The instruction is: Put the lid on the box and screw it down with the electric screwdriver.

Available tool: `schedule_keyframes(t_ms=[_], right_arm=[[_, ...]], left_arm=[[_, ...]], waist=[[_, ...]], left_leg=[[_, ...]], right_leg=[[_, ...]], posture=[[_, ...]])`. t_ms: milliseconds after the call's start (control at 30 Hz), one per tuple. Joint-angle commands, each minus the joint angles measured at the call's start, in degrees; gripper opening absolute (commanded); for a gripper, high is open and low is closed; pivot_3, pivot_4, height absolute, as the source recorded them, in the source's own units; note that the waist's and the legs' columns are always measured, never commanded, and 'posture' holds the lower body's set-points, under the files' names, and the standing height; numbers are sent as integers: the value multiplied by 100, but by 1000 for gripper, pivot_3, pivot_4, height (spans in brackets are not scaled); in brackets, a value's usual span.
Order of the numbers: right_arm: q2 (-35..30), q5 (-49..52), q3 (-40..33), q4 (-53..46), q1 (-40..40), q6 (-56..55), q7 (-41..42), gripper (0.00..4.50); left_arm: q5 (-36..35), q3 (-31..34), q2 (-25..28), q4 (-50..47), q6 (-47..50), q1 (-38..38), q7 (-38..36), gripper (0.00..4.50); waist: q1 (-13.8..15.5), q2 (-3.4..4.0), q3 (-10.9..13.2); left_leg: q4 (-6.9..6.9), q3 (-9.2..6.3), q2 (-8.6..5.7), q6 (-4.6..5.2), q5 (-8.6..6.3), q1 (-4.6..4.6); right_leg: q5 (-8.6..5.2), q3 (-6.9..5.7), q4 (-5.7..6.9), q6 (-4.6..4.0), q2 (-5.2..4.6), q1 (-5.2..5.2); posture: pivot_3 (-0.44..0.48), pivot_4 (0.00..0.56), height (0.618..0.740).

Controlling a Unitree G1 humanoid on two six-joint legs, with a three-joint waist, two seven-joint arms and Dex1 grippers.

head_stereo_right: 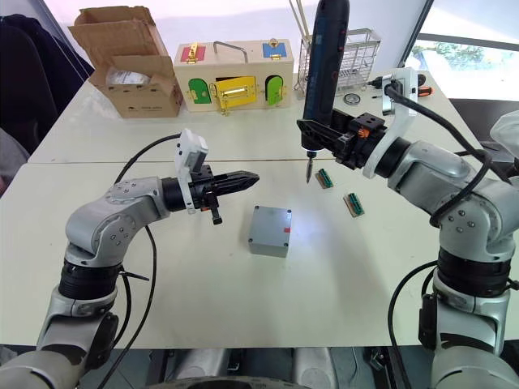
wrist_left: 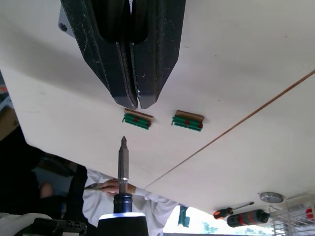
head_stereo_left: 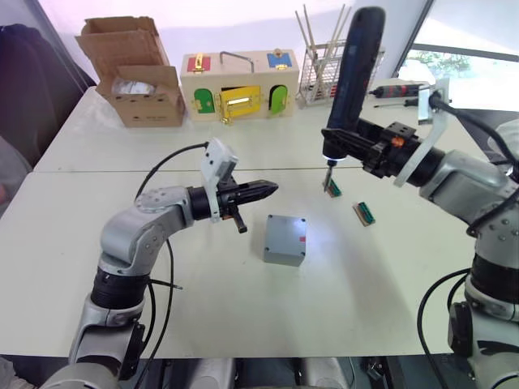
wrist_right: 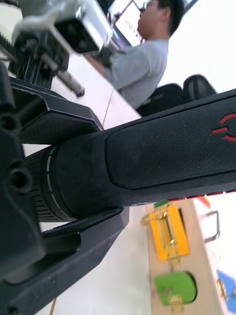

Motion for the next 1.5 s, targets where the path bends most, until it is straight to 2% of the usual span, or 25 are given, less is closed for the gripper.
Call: schedule_keyframes(t_ms=[33,100,167,333,567,800,967,1033,1067,1100,1200,1400,1500], right_arm=[[-1078,-338,-165,620,-292,519,224,1736],[-2027,-434,-58,1415,-210,1528,434,1736],[-2525,-453,119,1833,-191,2055,639,1736],[-2944,-646,408,2485,-284,2801,1017,1736],[-2719,-1122,1028,3285,-81,3049,1412,1736],[-2374,-2046,1720,4205,-454,2270,1620,1736],[-2228,-2408,1941,4431,-621,2051,1905,1736],[-2198,-2565,2025,4458,-605,1947,1987,2775],[-2170,-2673,2046,4482,-589,1864,1953,3016],[-2148,-2757,2054,4506,-583,1807,1933,3443],[-2083,-2937,2053,4465,-545,1632,1969,4415],[-2060,-3273,1709,3977,-450,898,1828,4462],[-1949,-3099,960,3029,-223,602,1632,4462]], left_arm=[[235,-618,534,-548,-182,-121,-505,0],[492,-1072,981,-792,-432,-96,-916,0],[618,-1284,1169,-868,-626,-98,-1077,0],[663,-1567,1182,-1018,-711,-288,-1304,0],[674,-1751,933,-1064,-732,-233,-1249,0],[704,-1717,941,-1115,-616,-77,-1060,0],[612,-1663,939,-1268,-452,-33,-924,0],[560,-1592,917,-1289,-391,15,-834,0],[579,-1566,918,-1278,-369,25,-774,0],[595,-1552,920,-1268,-353,26,-732,0],[1016,-1441,845,-827,-488,-156,-269,0],[713,-446,745,-242,-105,-239,239,0],[771,141,1060,-131,109,190,505,0]], waist=[[10,0,0],[47,0,1],[58,3,5],[-148,37,31],[-126,52,41],[-135,52,42],[-141,48,42],[-143,48,42],[-141,48,42],[-135,48,42],[-120,41,39],[-126,31,37],[-151,33,37]], left_leg=[[9,0,0,-8,5,-22],[11,-2,-4,-11,8,-42],[10,-4,-5,-7,6,-47],[7,18,3,31,-15,-44],[12,18,3,33,-14,-41],[14,18,2,8,0,-41],[18,18,2,5,2,-40],[19,18,2,2,4,-40],[19,18,2,0,5,-40],[19,17,2,-1,6,-39],[20,16,2,-4,7,-37],[35,9,0,-4,7,-40],[24,10,0,-7,9,-44]], right_leg=[[0,0,12,0,0,-26],[0,-3,14,-1,-2,-41],[-1,-4,0,-3,-4,-38],[0,10,1,-3,-4,-44],[1,12,19,-1,2,-48],[1,13,20,-1,2,-48],[2,13,22,0,4,-46],[2,14,22,0,4,-46],[2,14,23,0,4,-46],[2,13,23,0,4,-45],[2,13,24,0,4,-41],[2,10,28,1,6,-40],[2,11,30,1,6,-54]], posture=[[0,150,730],[0,150,730],[0,150,730],[0,150,730],[0,150,730],[0,150,730],[0,150,730],[0,150,730],[0,150,730],[0,150,730],[0,150,730],[0,150,730],[0,150,730]])
